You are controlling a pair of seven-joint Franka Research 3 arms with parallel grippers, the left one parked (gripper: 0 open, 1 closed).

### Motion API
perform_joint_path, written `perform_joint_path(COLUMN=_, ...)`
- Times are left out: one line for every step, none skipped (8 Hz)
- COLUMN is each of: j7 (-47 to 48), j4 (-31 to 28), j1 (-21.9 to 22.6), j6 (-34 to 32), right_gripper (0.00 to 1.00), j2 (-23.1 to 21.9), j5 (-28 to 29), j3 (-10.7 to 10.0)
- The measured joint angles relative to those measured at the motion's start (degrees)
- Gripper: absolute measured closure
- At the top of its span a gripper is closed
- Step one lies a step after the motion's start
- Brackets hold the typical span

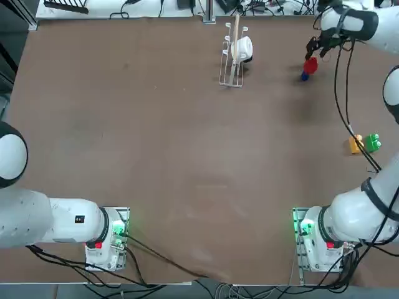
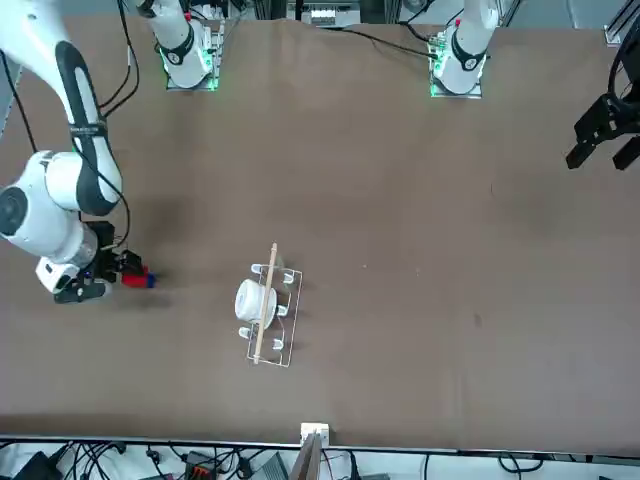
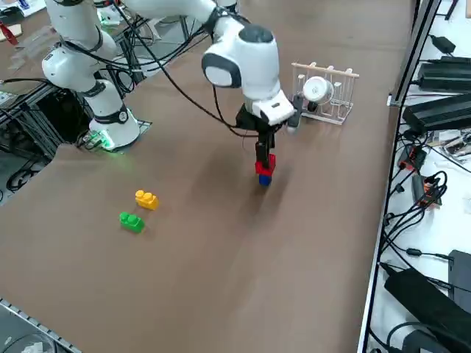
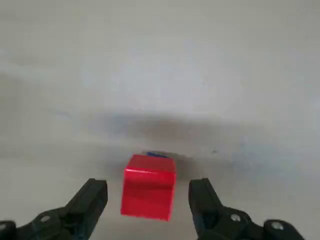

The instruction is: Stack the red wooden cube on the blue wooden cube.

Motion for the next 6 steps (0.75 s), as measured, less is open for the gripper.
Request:
perform_joint_path(j7=0.41, j4=2.13, j1=0.02, j6=-3.02, right_gripper=0.01, j2=-1.84, j5=0.00, j3=0.18)
perform_joint_path(j7=1.83, j4=5.68, j1=0.05, j6=-8.35, right_gripper=0.01, j2=-4.60, j5=0.01, j3=0.58)
perform_joint_path(j7=3.21, j4=8.77, j1=0.09, j6=-13.36, right_gripper=0.01, j2=-6.73, j5=0.03, j3=0.90)
perform_joint_path(j7=4.71, j4=12.73, j1=0.13, j6=-19.23, right_gripper=0.01, j2=-8.36, j5=0.04, j3=1.19)
perform_joint_path(j7=5.61, j4=17.35, j1=0.18, j6=-25.53, right_gripper=0.01, j2=-9.29, j5=0.04, j3=1.43)
perform_joint_path(j7=5.89, j4=22.03, j1=0.24, j6=-31.26, right_gripper=0.01, j2=-9.66, j5=0.04, j3=1.48)
